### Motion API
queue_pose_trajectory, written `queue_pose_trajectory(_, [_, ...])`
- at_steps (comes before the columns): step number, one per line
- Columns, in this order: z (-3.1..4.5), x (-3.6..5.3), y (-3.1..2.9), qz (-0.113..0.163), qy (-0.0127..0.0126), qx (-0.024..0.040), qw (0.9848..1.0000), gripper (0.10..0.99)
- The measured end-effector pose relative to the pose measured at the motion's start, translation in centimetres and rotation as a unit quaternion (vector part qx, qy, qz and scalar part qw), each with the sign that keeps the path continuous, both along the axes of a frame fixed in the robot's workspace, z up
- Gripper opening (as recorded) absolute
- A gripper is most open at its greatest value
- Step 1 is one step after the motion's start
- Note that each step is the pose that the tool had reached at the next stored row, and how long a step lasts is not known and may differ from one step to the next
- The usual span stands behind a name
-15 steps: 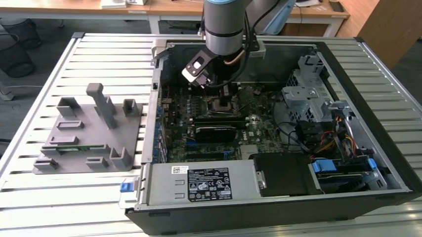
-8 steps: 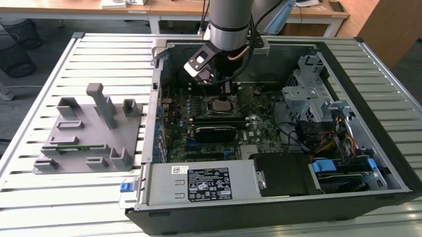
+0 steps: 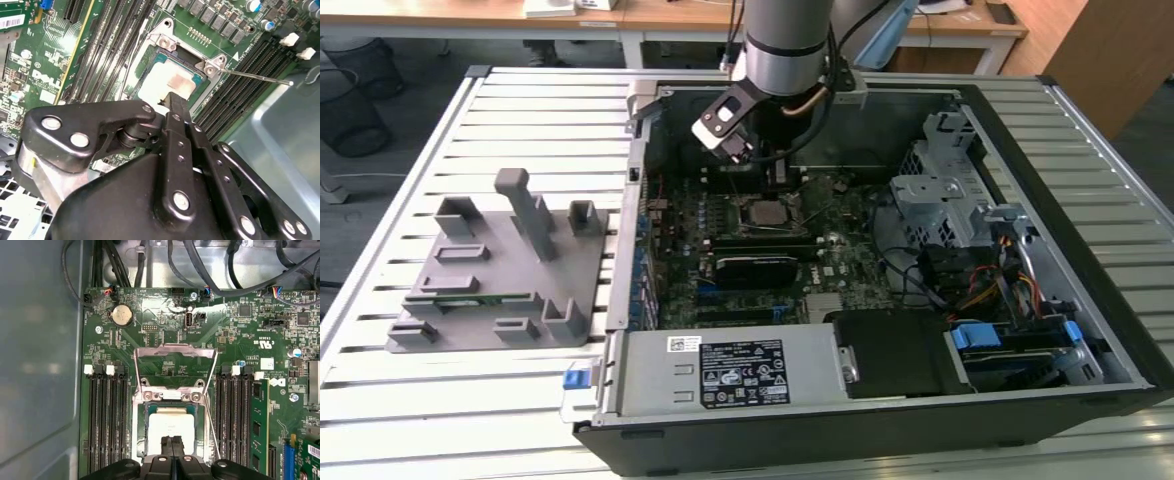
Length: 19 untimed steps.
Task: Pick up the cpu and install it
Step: 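Place the cpu into insertion slot, then close the cpu cover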
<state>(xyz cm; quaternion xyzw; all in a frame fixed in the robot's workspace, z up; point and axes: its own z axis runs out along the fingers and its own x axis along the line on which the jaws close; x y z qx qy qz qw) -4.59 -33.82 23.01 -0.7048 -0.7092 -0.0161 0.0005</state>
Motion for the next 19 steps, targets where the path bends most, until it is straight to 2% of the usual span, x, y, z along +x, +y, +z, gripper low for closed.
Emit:
queue_pose_trajectory(9, [1.07,0.00,0.00,0.000,0.0026,0.0002,1.0000,0.106])
queue_pose_trajectory(19, [3.22,0.00,0.00,0.000,0.0060,0.0002,1.0000,0.106])
